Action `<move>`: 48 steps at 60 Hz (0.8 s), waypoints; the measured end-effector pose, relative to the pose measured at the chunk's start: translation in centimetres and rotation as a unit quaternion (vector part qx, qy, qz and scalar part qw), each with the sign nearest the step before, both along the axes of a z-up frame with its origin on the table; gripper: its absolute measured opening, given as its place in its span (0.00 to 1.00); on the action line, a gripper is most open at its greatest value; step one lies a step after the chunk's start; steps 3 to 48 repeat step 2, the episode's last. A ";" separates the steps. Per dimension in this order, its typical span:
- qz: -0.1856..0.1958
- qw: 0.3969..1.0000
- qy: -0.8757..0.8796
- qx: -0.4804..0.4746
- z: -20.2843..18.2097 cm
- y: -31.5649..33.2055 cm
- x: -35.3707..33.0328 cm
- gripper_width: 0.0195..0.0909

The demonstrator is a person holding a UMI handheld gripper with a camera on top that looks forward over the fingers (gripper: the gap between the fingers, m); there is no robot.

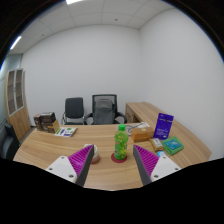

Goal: Pour water

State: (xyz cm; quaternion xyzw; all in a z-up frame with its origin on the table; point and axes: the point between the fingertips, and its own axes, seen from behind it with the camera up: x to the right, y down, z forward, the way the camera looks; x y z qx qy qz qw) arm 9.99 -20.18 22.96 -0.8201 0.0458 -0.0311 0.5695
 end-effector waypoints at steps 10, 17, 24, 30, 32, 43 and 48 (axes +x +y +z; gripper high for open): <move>0.001 1.000 0.000 0.001 0.0 0.0 -0.1 0.84; 0.001 1.000 0.000 0.001 0.0 0.0 -0.1 0.84; 0.001 1.000 0.000 0.001 0.0 0.0 -0.1 0.84; 0.001 1.000 0.000 0.001 0.0 0.0 -0.1 0.84; 0.001 1.000 0.000 0.001 0.0 0.0 -0.1 0.84; 0.001 1.000 0.000 0.001 0.0 0.0 -0.1 0.84; 0.001 1.000 0.000 0.001 0.0 0.0 -0.1 0.84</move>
